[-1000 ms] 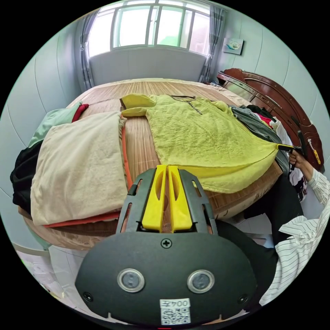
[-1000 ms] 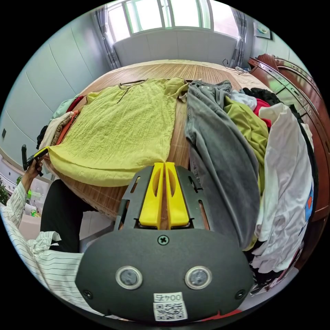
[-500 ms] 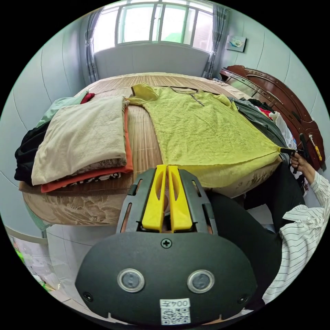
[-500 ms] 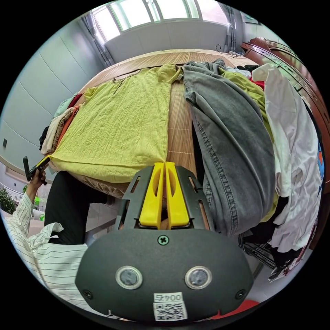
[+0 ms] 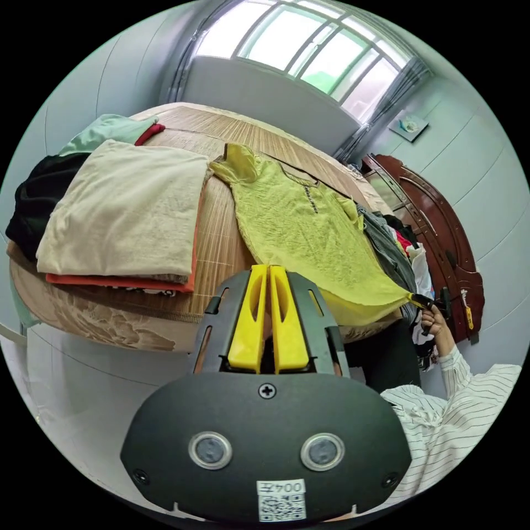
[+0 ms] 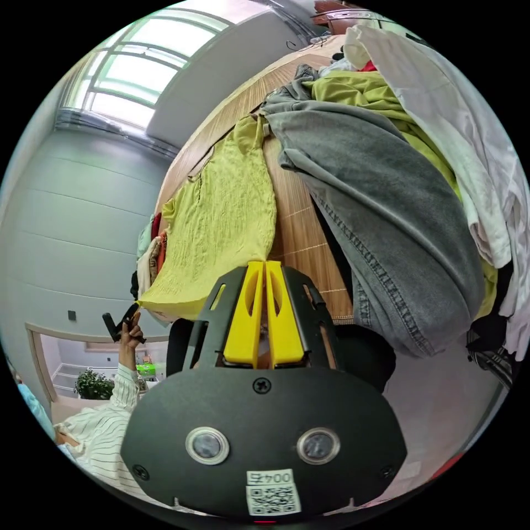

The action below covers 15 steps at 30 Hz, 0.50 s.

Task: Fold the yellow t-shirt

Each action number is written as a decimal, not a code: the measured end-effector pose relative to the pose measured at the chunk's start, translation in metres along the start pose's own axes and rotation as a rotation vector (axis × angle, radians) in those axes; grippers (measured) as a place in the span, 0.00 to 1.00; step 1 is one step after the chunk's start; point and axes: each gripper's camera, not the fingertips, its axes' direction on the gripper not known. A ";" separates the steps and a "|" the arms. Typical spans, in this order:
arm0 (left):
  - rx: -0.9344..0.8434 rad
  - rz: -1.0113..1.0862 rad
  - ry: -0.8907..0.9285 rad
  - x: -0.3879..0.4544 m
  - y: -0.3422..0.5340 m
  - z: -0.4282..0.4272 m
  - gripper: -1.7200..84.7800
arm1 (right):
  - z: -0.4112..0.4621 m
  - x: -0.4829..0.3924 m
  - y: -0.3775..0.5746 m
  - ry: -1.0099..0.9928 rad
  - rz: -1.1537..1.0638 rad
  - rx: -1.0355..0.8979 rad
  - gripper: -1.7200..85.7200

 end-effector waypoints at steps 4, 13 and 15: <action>-0.096 -0.103 0.035 -0.023 -0.006 0.024 0.03 | 0.009 0.020 -0.011 0.031 0.062 -0.082 0.01; -0.199 -0.022 0.086 -0.032 0.030 0.079 0.04 | 0.033 0.033 -0.001 0.111 0.075 -0.090 0.05; -0.184 0.049 0.169 -0.032 0.039 0.076 0.05 | 0.031 0.028 0.002 0.121 0.044 -0.095 0.09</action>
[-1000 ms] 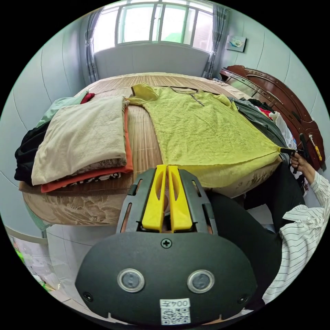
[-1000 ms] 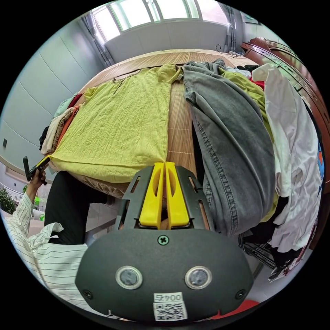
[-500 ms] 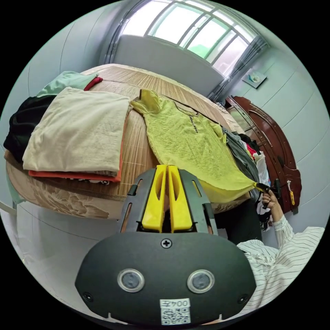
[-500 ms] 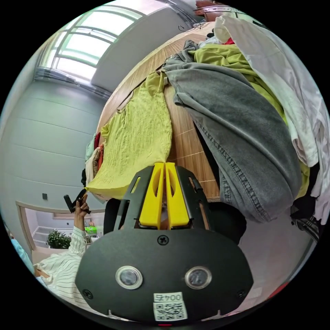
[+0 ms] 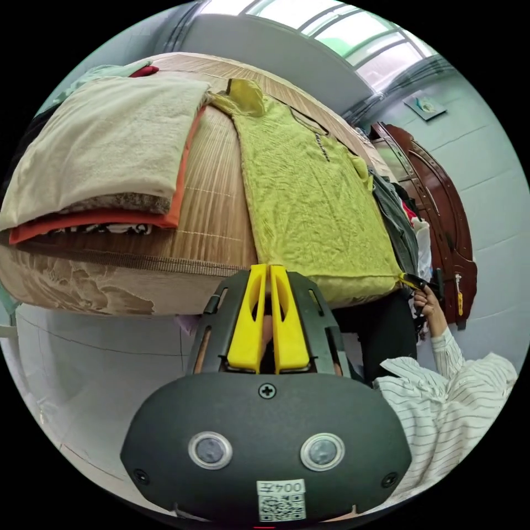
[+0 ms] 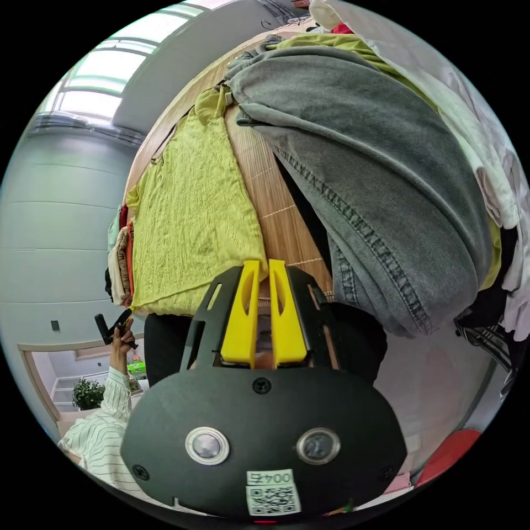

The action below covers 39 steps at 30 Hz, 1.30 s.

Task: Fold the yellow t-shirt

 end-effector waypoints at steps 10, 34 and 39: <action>0.114 0.058 0.070 -0.014 0.045 -0.022 0.10 | -0.029 -0.058 0.047 0.192 -0.183 0.207 0.07; 0.289 0.039 0.225 0.127 -0.146 0.146 0.02 | -0.003 -0.114 -0.061 0.051 -0.156 0.278 0.10; 0.236 0.011 0.242 0.110 -0.186 0.214 0.03 | 0.005 -0.162 -0.164 0.195 -0.218 0.303 0.10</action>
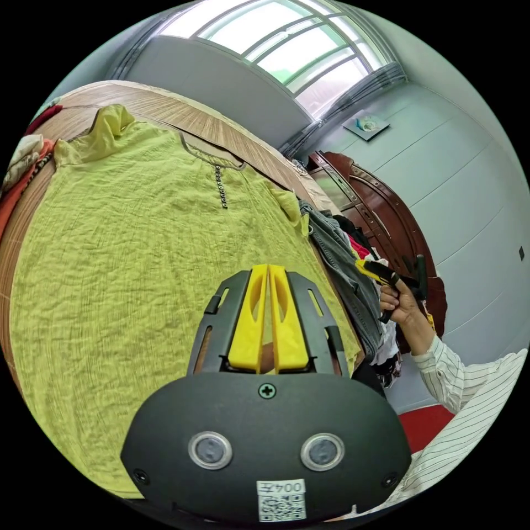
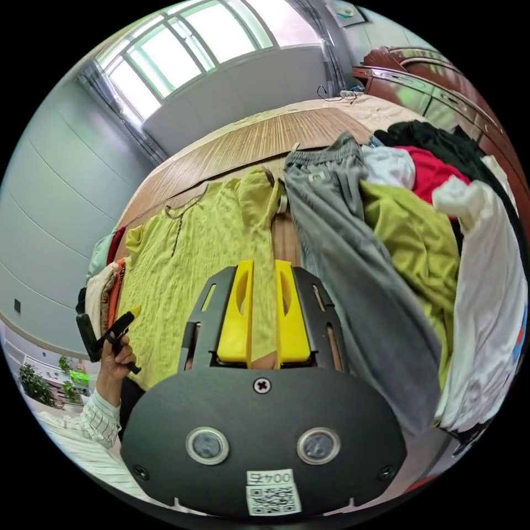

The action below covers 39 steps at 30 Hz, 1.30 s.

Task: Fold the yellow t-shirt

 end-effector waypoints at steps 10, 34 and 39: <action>0.036 0.024 0.179 -0.047 -0.022 0.015 0.04 | 0.127 -0.036 -0.172 0.086 0.111 -0.192 0.15; 0.092 -0.162 0.326 -0.097 -0.047 0.037 0.02 | 0.131 -0.262 -0.073 0.546 -0.840 0.167 0.01; 0.088 -0.181 0.332 -0.100 -0.053 0.043 0.02 | 0.177 -0.304 -0.005 0.656 -1.145 0.165 0.02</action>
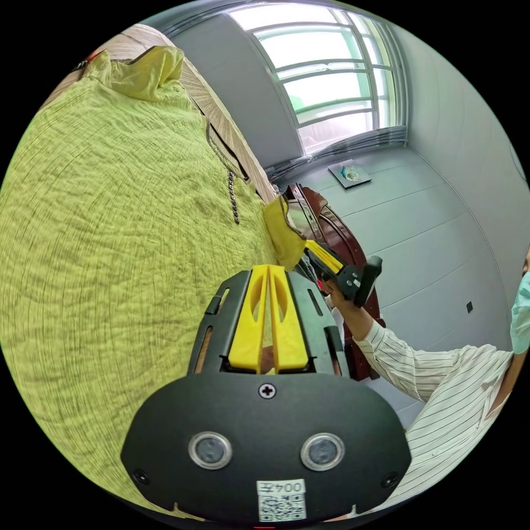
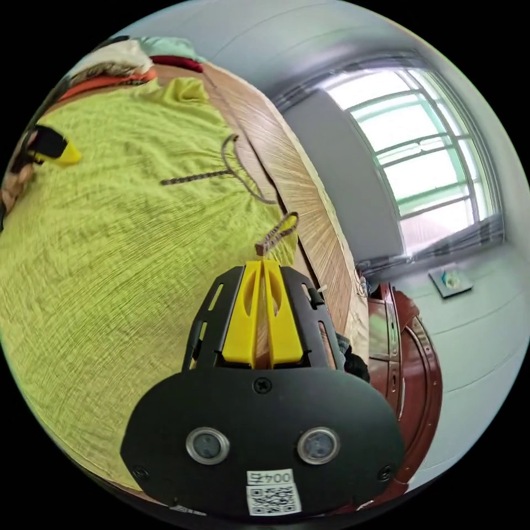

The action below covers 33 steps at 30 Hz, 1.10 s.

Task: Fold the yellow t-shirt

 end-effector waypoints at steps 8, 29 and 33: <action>-0.005 -0.020 0.009 -0.003 -0.009 0.008 0.02 | 0.018 -0.017 0.005 -0.257 0.057 -0.053 0.10; -0.006 -0.050 0.028 -0.006 -0.026 0.032 0.02 | 0.100 0.107 0.098 -0.514 0.887 -0.091 0.06; 0.000 -0.065 0.039 -0.007 -0.029 0.037 0.02 | 0.134 0.101 0.091 -0.537 0.837 -0.306 0.03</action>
